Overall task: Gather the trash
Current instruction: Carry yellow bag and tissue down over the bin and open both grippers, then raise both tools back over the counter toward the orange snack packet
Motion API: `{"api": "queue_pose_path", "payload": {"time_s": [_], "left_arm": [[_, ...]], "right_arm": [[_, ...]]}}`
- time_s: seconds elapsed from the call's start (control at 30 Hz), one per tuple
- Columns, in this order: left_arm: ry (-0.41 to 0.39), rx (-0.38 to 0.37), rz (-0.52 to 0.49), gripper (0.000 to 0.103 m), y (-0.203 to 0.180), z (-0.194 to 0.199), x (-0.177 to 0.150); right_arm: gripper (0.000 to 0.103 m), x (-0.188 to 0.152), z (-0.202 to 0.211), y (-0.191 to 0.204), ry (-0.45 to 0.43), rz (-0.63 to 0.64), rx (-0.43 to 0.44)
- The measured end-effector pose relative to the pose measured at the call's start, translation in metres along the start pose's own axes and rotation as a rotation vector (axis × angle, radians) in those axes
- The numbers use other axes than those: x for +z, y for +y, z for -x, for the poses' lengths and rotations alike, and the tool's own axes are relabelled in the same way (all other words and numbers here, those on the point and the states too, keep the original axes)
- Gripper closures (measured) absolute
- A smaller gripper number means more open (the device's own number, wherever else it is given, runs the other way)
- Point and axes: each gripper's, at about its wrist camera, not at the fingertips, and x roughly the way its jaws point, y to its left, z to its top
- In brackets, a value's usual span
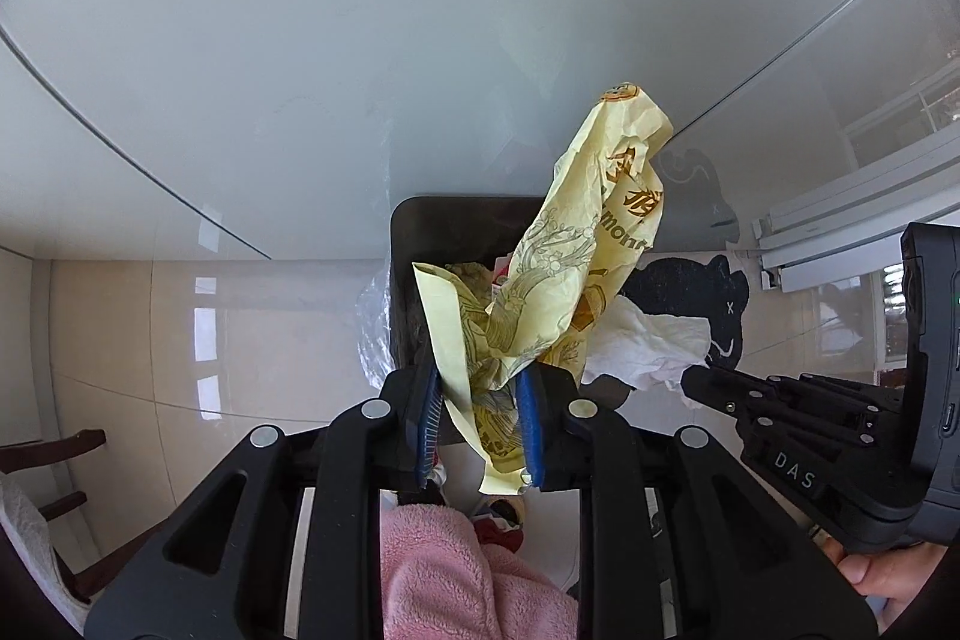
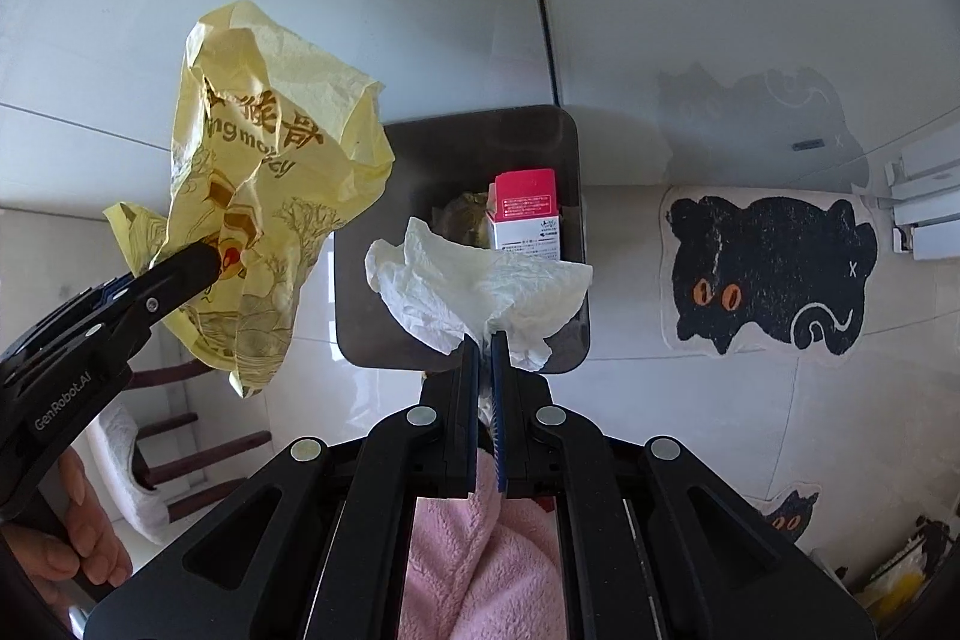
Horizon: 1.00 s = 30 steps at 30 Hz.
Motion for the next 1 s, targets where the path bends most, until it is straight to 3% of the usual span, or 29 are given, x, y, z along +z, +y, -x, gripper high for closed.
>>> {"api": "queue_pose_path", "payload": {"time_s": [0.1, 0.23, 0.27, 0.3, 0.37, 0.43, 0.57, 0.63, 0.8, 1.0], "left_arm": [[-0.006, -0.001, -0.012, 0.076, -0.001, -0.003, 0.007], [-0.015, -0.006, -0.01, 0.056, -0.003, 0.0, 0.009], [-0.016, -0.009, -0.009, 0.053, -0.003, 0.001, 0.01], [-0.017, -0.01, -0.011, 0.05, -0.005, 0.0, 0.01], [-0.016, -0.01, -0.009, 0.045, -0.005, 0.001, 0.011], [-0.017, -0.006, -0.005, 0.032, -0.006, 0.003, 0.014], [-0.024, -0.005, -0.005, 0.019, -0.01, 0.008, 0.021], [-0.028, -0.006, -0.009, 0.012, -0.011, 0.014, 0.023], [-0.048, 0.003, -0.002, 0.01, -0.016, 0.048, 0.027], [-0.133, -0.007, -0.001, 0.008, -0.031, 0.138, 0.038]], "right_arm": [[0.094, 0.005, -0.004, -0.003, 0.009, -0.012, 0.006], [0.092, 0.01, -0.006, -0.005, 0.007, -0.017, 0.027], [0.085, 0.01, -0.006, -0.005, 0.003, -0.016, 0.032], [0.064, 0.011, -0.005, -0.005, 0.0, -0.011, 0.037], [0.034, 0.012, -0.004, -0.004, -0.016, 0.002, 0.05], [0.033, 0.012, -0.002, -0.001, -0.018, 0.023, 0.041], [0.003, 0.009, 0.001, 0.006, -0.017, 0.071, 0.021], [0.003, 0.007, 0.007, 0.009, -0.017, 0.082, 0.019], [0.003, 0.002, 0.041, 0.011, -0.031, 0.087, 0.016], [0.003, -0.01, 0.129, 0.018, -0.092, 0.095, 0.034]]}}
